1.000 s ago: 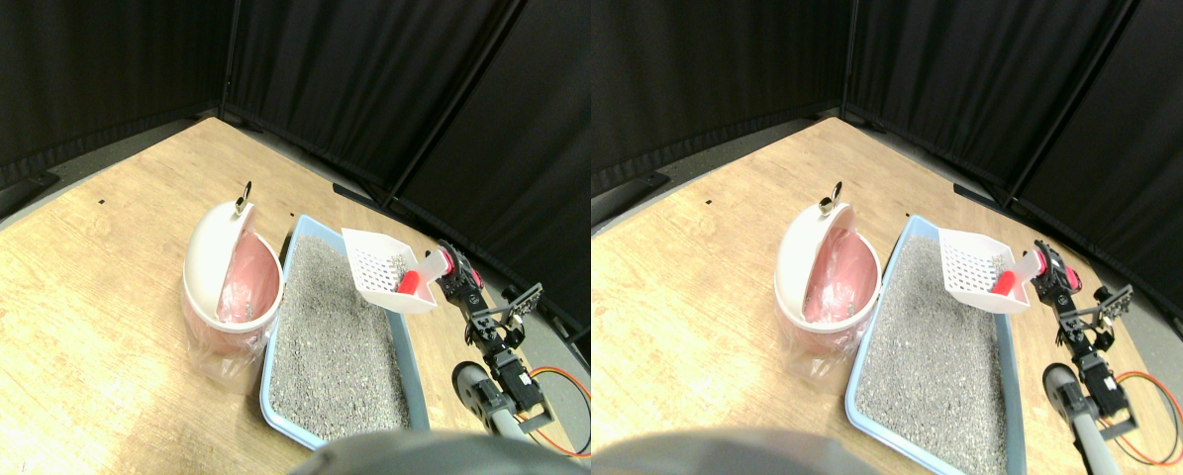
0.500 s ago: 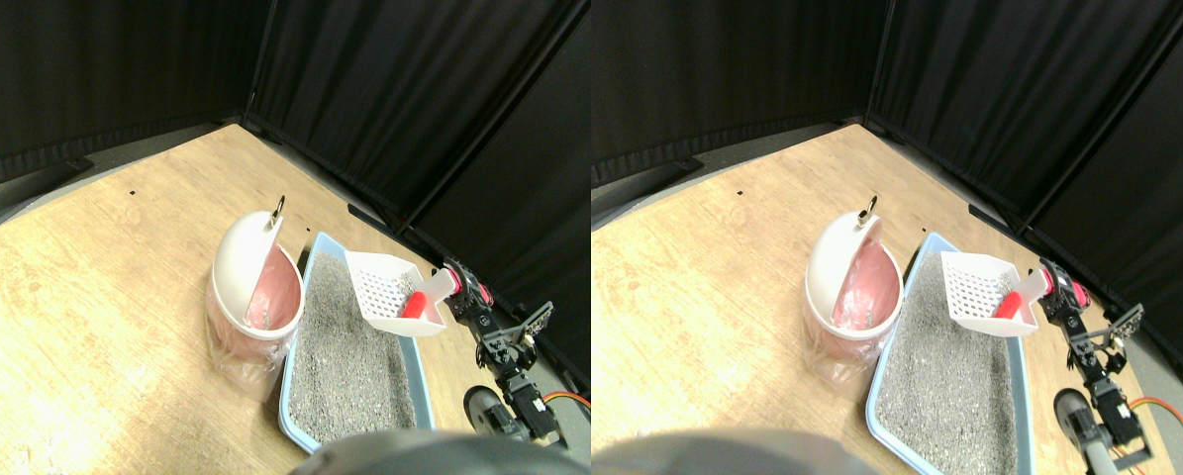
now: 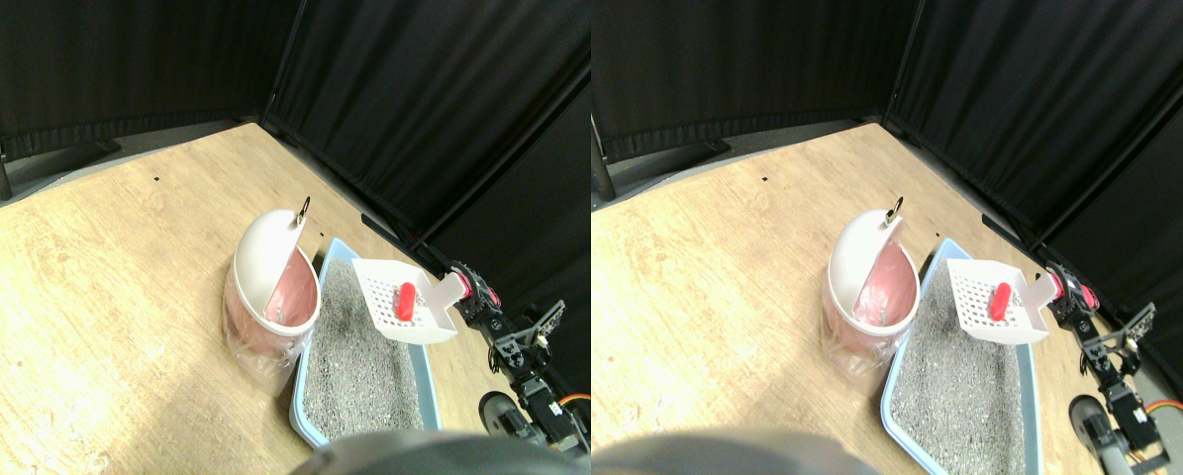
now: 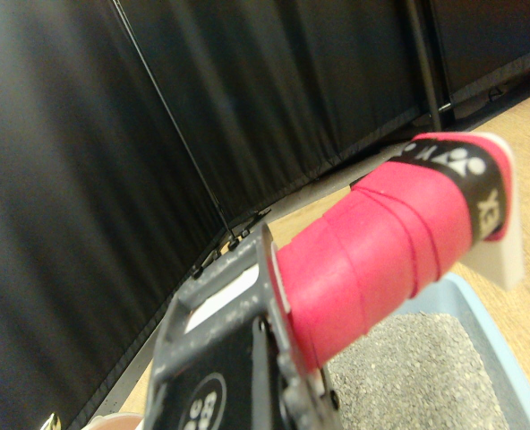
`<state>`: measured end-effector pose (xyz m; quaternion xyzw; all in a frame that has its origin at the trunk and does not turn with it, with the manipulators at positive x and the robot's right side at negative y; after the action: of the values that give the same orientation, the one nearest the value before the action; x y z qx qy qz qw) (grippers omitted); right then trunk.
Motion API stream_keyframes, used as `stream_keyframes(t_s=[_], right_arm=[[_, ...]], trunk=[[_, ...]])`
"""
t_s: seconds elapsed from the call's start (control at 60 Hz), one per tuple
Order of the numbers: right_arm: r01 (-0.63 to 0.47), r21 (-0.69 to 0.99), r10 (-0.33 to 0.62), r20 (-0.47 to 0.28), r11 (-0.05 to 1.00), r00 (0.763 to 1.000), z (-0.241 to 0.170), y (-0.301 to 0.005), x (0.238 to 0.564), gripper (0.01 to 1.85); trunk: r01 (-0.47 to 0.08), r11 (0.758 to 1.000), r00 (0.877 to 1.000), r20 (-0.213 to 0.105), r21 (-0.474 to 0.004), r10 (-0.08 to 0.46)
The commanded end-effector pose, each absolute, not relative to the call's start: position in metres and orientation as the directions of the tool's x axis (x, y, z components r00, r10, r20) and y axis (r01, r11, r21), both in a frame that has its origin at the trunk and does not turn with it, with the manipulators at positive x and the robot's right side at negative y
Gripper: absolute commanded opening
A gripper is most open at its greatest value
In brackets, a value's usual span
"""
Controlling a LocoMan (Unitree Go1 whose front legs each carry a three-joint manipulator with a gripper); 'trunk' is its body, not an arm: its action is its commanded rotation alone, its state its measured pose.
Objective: Scoop (unimanual)
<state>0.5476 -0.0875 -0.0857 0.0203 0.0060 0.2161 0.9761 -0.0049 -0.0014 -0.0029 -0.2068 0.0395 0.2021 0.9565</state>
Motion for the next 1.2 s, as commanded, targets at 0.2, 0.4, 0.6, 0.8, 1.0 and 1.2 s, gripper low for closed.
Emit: stream_keyframes(t_s=[0.2, 0.4, 0.6, 0.8, 1.0, 1.2], right_arm=[[-0.507, 0.052, 0.507, 0.017, 0.86, 0.862, -0.081, -0.06, 0.545, 0.06], [-0.541, 0.063, 0.542, 0.005, 0.839, 0.84, -0.083, -0.043, 0.545, 0.06], [-0.586, 0.048, 0.587, -0.003, 0.809, 0.809, -0.086, -0.033, 0.545, 0.06], [-0.62, -0.004, 0.62, -0.023, 0.784, 0.784, -0.086, -0.024, 0.547, 0.06], [-0.639, -0.128, 0.637, -0.063, 0.758, 0.768, -0.085, -0.017, 0.545, 0.06], [-0.642, -0.236, 0.642, -0.087, 0.73, 0.762, -0.079, -0.016, 0.544, 0.06]], trunk=[[-0.477, 0.775, 0.878, -0.194, -0.414, 0.437], [-0.499, 0.757, 0.866, -0.203, -0.423, 0.457], [-0.515, 0.742, 0.856, -0.209, -0.43, 0.473], [-0.519, 0.733, 0.853, -0.213, -0.439, 0.476], [-0.517, 0.731, 0.853, -0.204, -0.444, 0.48], [-0.512, 0.734, 0.856, -0.197, -0.445, 0.478]])
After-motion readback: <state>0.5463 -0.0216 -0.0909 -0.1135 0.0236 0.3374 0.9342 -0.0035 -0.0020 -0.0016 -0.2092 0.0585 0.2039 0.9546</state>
